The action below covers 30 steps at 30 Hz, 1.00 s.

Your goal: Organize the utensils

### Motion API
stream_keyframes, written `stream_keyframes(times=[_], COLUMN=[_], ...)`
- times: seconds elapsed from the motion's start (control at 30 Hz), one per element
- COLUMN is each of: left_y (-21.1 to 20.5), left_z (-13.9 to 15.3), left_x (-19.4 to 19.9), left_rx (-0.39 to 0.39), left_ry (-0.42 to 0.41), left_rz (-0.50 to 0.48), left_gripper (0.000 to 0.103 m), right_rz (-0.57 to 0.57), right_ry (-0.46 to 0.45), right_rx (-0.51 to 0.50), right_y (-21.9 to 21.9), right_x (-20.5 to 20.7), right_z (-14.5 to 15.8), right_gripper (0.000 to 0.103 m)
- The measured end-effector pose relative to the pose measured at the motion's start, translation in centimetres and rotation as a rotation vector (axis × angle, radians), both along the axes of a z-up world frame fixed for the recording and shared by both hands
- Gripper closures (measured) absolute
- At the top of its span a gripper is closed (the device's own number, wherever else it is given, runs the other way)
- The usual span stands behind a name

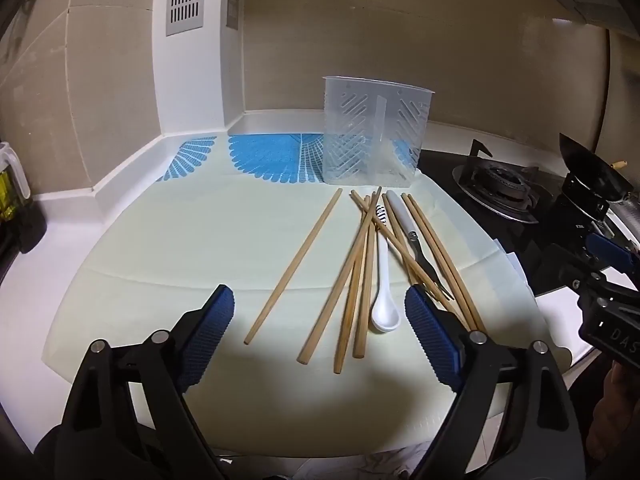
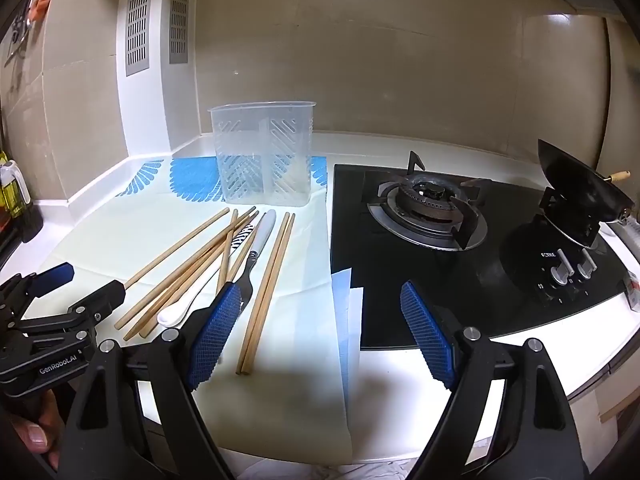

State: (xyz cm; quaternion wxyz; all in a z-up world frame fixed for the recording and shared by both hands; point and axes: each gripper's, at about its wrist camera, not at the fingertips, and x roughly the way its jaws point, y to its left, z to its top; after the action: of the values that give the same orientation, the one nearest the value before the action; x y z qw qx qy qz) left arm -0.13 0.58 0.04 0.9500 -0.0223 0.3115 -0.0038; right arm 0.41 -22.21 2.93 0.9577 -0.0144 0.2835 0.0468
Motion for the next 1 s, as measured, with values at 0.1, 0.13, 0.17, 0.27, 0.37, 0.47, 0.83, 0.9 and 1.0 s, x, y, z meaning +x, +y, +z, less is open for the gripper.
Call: stream_keyframes(times=[0.1, 0.13, 0.17, 0.27, 0.37, 0.47, 0.83, 0.9, 1.0], left_y=[0.11, 0.04, 0.15, 0.0, -0.23, -0.33, -0.7, -0.74, -0.76], left_z=[0.24, 0.29, 0.31, 0.27, 0.39, 0.58, 0.9, 0.86, 0.83], left_x=[-0.26, -0.21, -0.23, -0.31, -0.25, -0.28, -0.24, -0.32, -0.33], left_rx=[0.008, 0.007, 0.004, 0.003, -0.001, -0.003, -0.005, -0.005, -0.005], left_ry=[-0.011, -0.01, -0.009, -0.01, -0.006, -0.006, 0.0, -0.001, -0.001], left_rz=[0.014, 0.017, 0.016, 0.017, 0.019, 0.02, 0.017, 0.018, 0.018], left_gripper=[0.019, 0.019, 0.019, 0.019, 0.019, 0.019, 0.019, 0.019, 0.019], right_rz=[-0.002, -0.002, -0.003, -0.001, 0.003, 0.005, 0.003, 0.003, 0.003], right_ry=[0.0, 0.001, 0.002, 0.003, 0.004, 0.005, 0.004, 0.003, 0.004], right_rx=[-0.002, -0.003, -0.003, -0.004, -0.006, -0.007, -0.008, -0.009, -0.009], right_y=[0.44, 0.51, 0.5, 0.54, 0.56, 0.63, 0.69, 0.71, 0.71], right_x=[-0.14, -0.14, -0.12, -0.06, -0.06, -0.07, -0.11, -0.11, -0.1], right_z=[-0.25, -0.3, -0.3, -0.35, -0.4, -0.46, -0.45, -0.44, -0.45], right_gripper=[0.022, 0.022, 0.022, 0.022, 0.022, 0.022, 0.022, 0.022, 0.022])
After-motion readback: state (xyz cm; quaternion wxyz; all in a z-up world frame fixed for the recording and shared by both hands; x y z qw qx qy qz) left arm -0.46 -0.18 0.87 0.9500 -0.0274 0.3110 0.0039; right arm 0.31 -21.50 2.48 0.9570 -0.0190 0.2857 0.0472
